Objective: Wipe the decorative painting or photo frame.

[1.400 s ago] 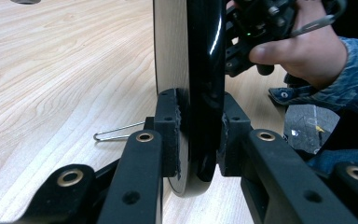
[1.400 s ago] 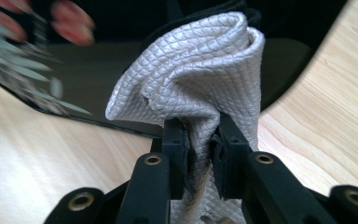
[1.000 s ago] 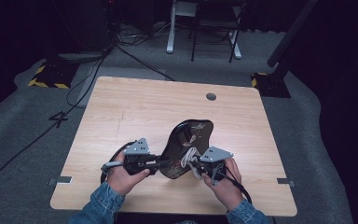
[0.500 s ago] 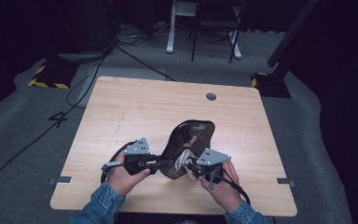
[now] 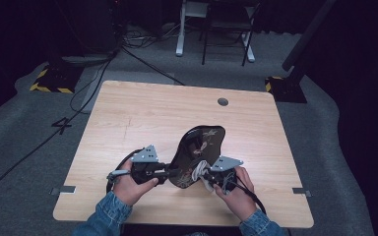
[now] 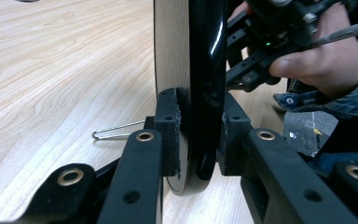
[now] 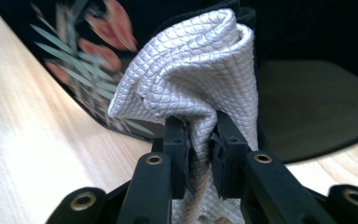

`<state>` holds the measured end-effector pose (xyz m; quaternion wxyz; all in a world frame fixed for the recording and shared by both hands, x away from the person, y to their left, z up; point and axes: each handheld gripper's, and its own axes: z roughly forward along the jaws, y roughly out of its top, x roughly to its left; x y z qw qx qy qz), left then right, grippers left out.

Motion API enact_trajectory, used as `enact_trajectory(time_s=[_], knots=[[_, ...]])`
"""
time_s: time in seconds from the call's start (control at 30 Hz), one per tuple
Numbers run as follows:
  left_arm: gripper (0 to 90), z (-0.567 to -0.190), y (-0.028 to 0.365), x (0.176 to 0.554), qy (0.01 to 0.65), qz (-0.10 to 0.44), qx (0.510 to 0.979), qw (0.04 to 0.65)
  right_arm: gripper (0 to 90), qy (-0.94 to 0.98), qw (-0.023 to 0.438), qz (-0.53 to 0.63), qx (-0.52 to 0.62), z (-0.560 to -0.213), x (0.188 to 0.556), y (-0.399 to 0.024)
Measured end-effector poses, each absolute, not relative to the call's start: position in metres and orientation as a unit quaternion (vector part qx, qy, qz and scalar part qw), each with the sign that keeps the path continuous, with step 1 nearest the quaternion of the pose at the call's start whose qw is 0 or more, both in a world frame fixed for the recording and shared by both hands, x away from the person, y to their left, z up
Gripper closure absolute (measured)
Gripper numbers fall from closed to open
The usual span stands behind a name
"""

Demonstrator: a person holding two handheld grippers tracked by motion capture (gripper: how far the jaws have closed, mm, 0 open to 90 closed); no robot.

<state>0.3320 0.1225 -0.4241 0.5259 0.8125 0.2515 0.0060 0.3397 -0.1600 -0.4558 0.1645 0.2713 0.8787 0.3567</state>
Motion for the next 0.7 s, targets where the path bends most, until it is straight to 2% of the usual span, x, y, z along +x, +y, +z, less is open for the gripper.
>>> enact_trajectory(time_s=[0.7], knots=[[73.5, -0.425, 0.123, 0.332, 0.250, 0.003, 0.811, 0.528, 78.5, 0.879, 0.151, 0.321, 0.319, -0.478, 0.359, -0.181]])
